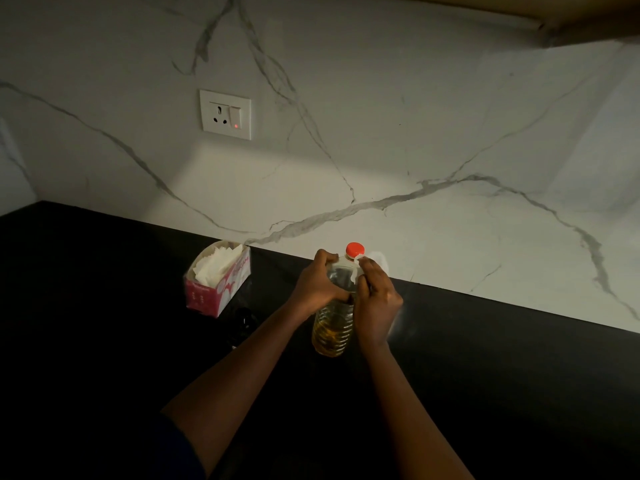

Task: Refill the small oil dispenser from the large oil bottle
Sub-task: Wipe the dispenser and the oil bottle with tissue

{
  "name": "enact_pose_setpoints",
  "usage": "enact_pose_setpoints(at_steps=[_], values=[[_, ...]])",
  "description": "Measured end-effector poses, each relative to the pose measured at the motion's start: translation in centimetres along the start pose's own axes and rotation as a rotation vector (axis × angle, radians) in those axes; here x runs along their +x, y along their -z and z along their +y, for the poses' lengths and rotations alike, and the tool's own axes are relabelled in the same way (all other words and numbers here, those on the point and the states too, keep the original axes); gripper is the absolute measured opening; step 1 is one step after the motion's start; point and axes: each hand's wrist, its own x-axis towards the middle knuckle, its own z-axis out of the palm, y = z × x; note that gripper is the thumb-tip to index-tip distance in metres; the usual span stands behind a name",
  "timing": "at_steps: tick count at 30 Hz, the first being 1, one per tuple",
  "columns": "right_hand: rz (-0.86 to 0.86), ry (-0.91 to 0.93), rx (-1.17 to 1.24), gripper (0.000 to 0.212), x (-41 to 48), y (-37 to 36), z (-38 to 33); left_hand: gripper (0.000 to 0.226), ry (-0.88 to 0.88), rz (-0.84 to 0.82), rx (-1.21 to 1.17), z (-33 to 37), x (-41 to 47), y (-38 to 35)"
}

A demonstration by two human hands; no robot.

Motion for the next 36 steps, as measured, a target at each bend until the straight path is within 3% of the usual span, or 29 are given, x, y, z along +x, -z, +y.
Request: enact_pose_setpoints(at_steps=[7, 11, 16, 24, 29, 34, 36], values=[[0.017, -0.006, -0.044, 0.026, -0.5, -0.5, -0.6, 0.068, -0.056, 0.218, 0.114, 0.0, -0.2, -2.0], [0.018, 0.010, -0.068, 0.027, -0.8, -0.9, -0.6, 0.077, -0.007, 0.126, 0.232, 0.3, -0.2, -1.9], [0.023, 0.002, -0.061, 0.027, -0.8, -0.8, -0.7, 0.071, 0.005, 0.035, 0.269, 0.4, -0.1, -1.2], [-0.045, 0.028, -0.115, 0.032, -1.4, -0.9, -0.8, 0.056, -0.024, 0.107, 0.248, 0.5, 0.3, -1.2], [-0.135, 0.245, -0.157, 0.027, -1.8, -0.2, -1.0, 0.040, -0.065, 0.169, 0.168, 0.1, 0.1, -1.3], [0.147, 0.067, 0.112, 0.019, -1.5, 1.3, -1.8, 0.064, -0.060, 0.093, 0.071, 0.2, -0.3, -1.0], [0.113, 0.154, 0.084, 0.022, -1.2, 1.4, -1.4, 0.061, -0.019, 0.037, 0.027, 0.2, -0.5, -1.0]])
